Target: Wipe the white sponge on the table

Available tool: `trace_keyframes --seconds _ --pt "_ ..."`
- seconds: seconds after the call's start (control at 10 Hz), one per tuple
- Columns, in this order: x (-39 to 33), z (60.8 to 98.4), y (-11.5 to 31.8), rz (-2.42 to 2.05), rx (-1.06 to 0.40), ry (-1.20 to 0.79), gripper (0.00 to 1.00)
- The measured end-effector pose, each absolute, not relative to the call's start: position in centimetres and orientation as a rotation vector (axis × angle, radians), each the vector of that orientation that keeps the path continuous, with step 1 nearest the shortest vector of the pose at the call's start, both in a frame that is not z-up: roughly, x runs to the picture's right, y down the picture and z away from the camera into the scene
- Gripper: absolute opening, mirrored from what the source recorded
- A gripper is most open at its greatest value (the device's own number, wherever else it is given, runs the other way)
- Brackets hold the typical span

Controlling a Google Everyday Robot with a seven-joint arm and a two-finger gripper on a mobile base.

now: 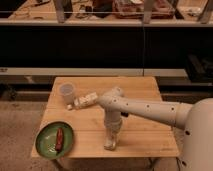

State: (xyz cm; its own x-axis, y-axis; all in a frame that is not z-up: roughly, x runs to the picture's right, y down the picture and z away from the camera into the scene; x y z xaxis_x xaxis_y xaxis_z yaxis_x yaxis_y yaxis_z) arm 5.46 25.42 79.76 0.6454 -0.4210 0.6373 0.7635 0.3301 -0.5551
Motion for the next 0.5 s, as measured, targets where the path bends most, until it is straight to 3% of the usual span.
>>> trace_keyframes --seconds 0.3,0.5 --pt "6.0 82.8 22.8 -0.698 -0.917 -0.403 0.0" --pt "2.6 84.2 20.4 -0.71 -0.87 -0.434 0.0"
